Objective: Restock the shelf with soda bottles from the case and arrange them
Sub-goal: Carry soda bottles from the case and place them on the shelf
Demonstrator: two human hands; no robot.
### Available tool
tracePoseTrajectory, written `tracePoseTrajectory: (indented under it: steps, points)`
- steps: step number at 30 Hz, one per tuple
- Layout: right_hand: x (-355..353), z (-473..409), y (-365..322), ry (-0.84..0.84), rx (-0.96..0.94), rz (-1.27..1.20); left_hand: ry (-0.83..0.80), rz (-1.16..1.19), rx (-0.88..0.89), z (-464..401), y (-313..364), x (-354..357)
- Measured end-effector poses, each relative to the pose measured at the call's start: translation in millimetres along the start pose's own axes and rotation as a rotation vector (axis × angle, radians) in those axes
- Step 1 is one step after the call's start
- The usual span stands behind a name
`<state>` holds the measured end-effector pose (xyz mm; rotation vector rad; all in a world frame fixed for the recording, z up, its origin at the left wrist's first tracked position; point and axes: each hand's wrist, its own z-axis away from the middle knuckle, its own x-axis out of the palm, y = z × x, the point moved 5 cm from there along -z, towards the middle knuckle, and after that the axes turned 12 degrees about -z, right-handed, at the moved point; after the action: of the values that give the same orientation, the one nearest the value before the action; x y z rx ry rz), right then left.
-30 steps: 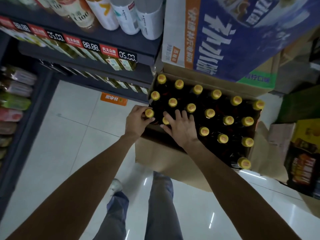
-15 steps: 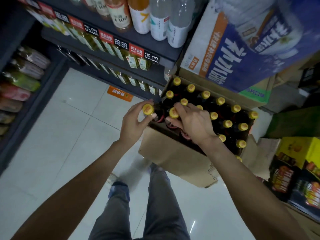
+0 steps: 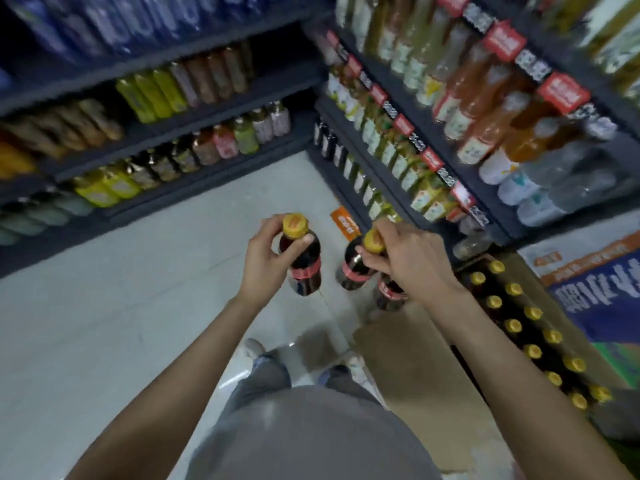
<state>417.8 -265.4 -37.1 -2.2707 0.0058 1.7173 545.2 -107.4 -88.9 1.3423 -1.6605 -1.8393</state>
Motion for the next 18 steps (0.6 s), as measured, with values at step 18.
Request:
tracePoseTrajectory:
  steps: [18]
  points:
    - [132.0,-349.3,-434.4,0.045,-0.571,-0.447,0.574,0.037,-0.203,-5.9,-146.3,-484.1]
